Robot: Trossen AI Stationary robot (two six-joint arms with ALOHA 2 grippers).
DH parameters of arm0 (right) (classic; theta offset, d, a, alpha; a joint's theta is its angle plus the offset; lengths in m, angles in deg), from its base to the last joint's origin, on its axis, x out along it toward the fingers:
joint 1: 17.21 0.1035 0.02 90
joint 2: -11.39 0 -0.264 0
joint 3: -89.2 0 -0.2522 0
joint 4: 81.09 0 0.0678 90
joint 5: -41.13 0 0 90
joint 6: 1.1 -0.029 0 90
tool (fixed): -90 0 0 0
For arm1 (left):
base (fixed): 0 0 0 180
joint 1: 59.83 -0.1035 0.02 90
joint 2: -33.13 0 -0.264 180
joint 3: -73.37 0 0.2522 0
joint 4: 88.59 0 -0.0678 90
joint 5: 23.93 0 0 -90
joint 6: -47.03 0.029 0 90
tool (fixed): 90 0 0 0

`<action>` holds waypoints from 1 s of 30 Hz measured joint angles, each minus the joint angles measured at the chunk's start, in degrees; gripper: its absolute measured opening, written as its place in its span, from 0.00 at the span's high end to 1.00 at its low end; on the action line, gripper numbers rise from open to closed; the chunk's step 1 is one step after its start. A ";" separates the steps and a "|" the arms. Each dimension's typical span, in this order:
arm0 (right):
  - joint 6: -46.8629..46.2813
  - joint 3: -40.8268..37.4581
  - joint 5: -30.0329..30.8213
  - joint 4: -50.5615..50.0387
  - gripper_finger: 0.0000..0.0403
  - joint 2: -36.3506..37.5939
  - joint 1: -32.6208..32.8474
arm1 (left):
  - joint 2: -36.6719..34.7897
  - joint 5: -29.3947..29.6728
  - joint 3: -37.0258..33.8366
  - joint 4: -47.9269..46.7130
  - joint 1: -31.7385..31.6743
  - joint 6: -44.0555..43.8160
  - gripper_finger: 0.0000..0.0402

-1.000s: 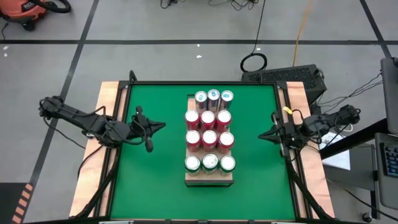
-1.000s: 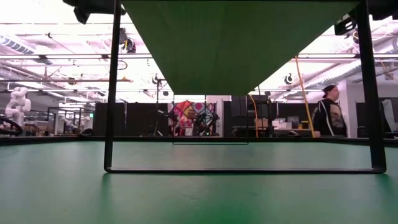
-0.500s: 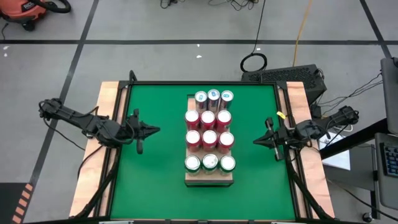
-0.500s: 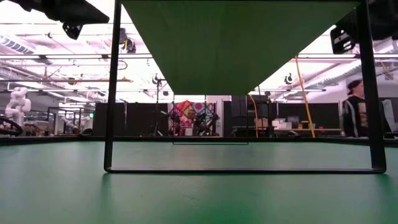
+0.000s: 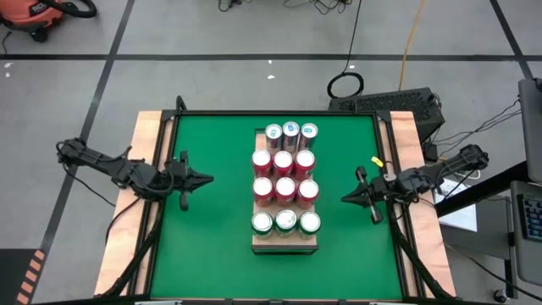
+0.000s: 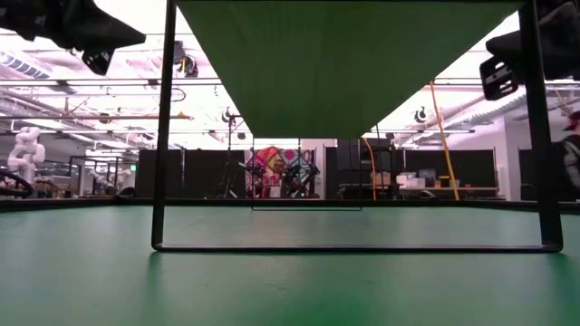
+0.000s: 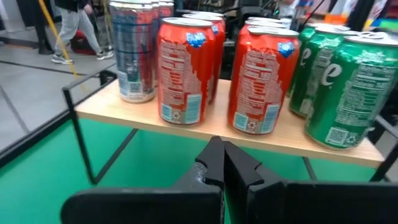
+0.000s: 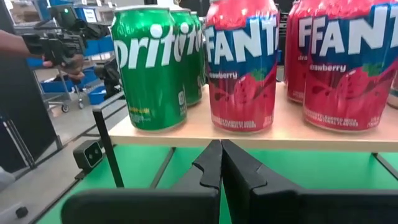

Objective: Place canned beverage on shelf
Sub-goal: Return to Home Position

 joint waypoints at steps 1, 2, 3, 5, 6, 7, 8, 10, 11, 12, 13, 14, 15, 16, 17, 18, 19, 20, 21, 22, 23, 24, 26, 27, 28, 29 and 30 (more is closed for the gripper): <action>0.02 -0.17 -0.01 -0.03 1.00 0.00 0.00 | -0.44 -0.47 -1.04 1.43 0.00 0.02 1.00; 0.00 -0.36 0.00 -0.03 1.00 0.00 0.00 | -0.82 -0.82 -2.10 2.80 0.00 0.02 1.00; 0.00 -0.58 0.01 0.02 1.00 0.00 0.00 | -1.07 -0.87 -2.99 3.76 0.00 0.01 1.00; -0.15 -1.04 0.01 0.07 1.00 0.00 0.00 | -1.48 -1.06 -4.66 5.99 0.00 0.01 1.00; -0.48 -1.31 0.01 0.06 1.00 0.00 0.00 | -1.62 -1.10 -5.47 7.11 0.00 0.02 1.00; -0.89 -1.63 0.01 0.08 1.00 0.00 0.00 | -1.73 -1.15 -6.23 8.05 0.00 0.02 1.00; -1.32 -2.04 0.01 0.16 1.00 0.00 0.00 | -1.76 -1.33 -6.79 8.61 0.00 0.00 1.00; -2.16 -3.06 -0.09 0.55 1.00 0.00 0.00 | -1.81 -2.32 -7.59 9.19 -0.09 0.02 1.00; -2.43 -3.54 -0.11 1.18 1.00 -0.02 0.00 | -1.86 -2.47 -8.00 9.54 -0.09 0.00 1.00; -2.52 -4.10 -0.12 2.29 1.00 -0.02 0.00 | -1.87 -2.60 -8.51 10.25 -0.09 0.01 1.00; -2.55 -4.44 -0.12 3.02 1.00 -0.01 0.00 | -1.96 -3.16 -9.06 11.33 -0.10 0.06 1.00; -2.56 -4.68 -0.10 3.99 1.00 -0.04 0.00 | -2.09 -3.82 -9.53 12.22 -0.17 0.14 1.00; -2.56 -4.82 -0.08 4.31 1.00 0.02 0.00 | -2.16 -4.27 -10.01 12.99 -0.32 0.18 1.00; -2.56 -4.97 -0.08 4.26 1.00 0.02 0.00 | -2.37 -4.98 -10.31 13.28 -0.59 0.22 1.00; -2.56 -5.11 -0.04 4.03 1.00 -0.03 0.00 | -2.67 -5.50 -10.44 13.28 -0.87 0.28 1.00; -2.54 -5.12 -0.05 3.87 1.00 -0.04 0.00 | -2.88 -5.93 -10.62 13.32 -1.12 0.35 1.00; -2.54 -5.12 -0.05 3.88 1.00 -0.01 0.00 | -3.15 -6.49 -10.78 13.32 -1.45 0.66 1.00; -2.47 -5.15 -0.04 3.89 1.00 0.00 0.00 | -3.50 -6.97 -10.95 13.34 -1.81 1.47 1.00; -2.37 -5.17 -0.04 3.86 1.00 0.00 0.00 | -4.01 -7.46 -11.21 13.36 -2.16 1.80 1.00; -2.17 -5.19 -0.04 3.67 1.00 -0.02 0.00 | -4.57 -7.92 -11.53 13.35 -2.67 1.94 1.00; -1.97 -5.19 -0.04 3.41 1.00 0.00 0.00 | -5.19 -8.35 -11.93 13.35 -3.18 1.97 1.00; -1.69 -5.21 -0.01 3.07 1.00 0.00 0.00 | -5.95 -8.92 -12.39 13.38 -3.71 1.97 1.00; -1.36 -5.23 -0.01 2.14 1.00 0.00 0.00 | -7.68 -10.19 -13.51 13.57 -4.67 1.97 1.00; -1.22 -5.25 -0.01 1.90 1.00 0.00 0.00 | -8.58 -10.68 -14.05 13.70 -5.16 2.01 1.00; -1.10 -5.26 -0.01 1.87 1.00 0.00 0.00 | -9.62 -11.18 -14.56 13.60 -5.62 2.03 1.00; -1.02 -5.28 -0.01 1.87 1.00 0.00 0.00 | -10.59 -11.60 -14.84 13.25 -6.06 2.36 1.00; -0.97 -5.28 -0.01 1.90 1.00 0.00 0.00 | -11.49 -12.06 -15.07 13.36 -6.42 3.00 1.00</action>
